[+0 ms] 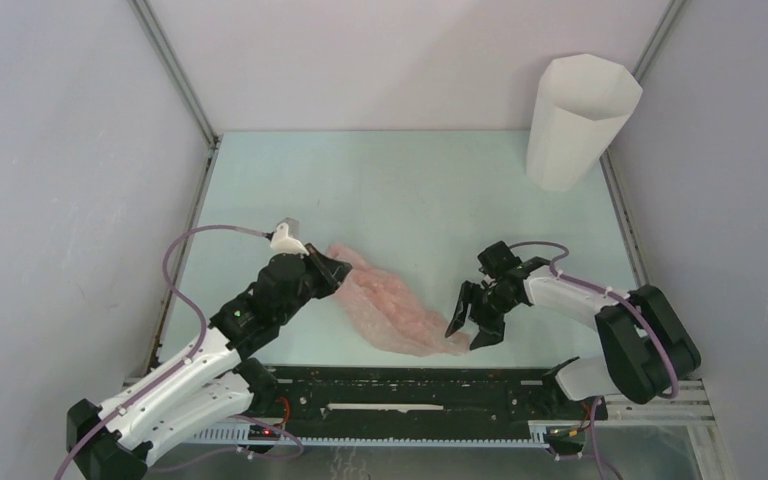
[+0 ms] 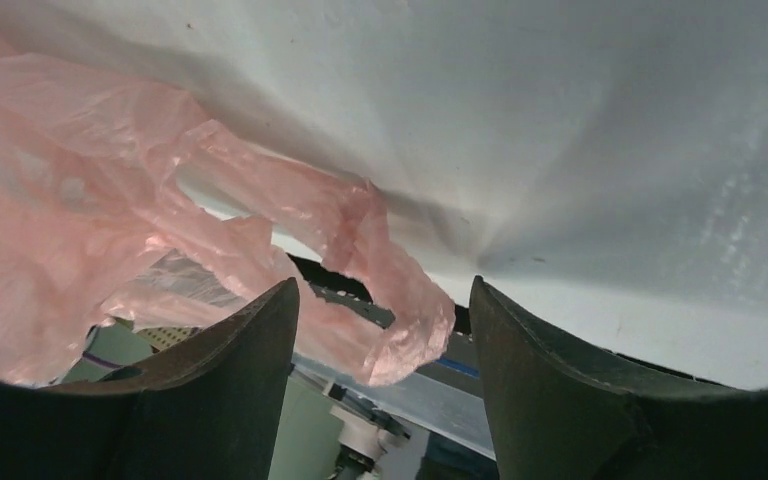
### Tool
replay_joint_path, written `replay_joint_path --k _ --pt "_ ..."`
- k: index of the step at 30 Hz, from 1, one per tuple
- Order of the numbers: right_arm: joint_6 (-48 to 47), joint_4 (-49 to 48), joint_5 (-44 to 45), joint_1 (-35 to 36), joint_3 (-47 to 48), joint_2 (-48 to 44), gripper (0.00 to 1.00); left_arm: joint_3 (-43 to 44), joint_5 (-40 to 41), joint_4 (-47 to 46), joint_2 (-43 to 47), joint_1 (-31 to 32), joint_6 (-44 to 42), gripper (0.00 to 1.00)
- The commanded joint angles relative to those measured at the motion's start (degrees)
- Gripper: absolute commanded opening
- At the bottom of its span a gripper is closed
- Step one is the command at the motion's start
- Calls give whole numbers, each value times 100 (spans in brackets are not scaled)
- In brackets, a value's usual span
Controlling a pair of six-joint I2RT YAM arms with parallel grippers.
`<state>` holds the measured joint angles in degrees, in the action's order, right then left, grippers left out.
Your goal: Put the trash bags into the trash bin
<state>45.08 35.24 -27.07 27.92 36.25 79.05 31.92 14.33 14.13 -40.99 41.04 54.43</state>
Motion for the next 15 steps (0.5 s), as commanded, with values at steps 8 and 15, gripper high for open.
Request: replay_joint_path --k 8,15 --pt "-39 -934 524 339 31 -423 5 150 -458 135 -76 -97 -8 10" --pt "-509 -895 1138 458 179 -1811 0 857 -765 1356 -490 -157 -379 41"
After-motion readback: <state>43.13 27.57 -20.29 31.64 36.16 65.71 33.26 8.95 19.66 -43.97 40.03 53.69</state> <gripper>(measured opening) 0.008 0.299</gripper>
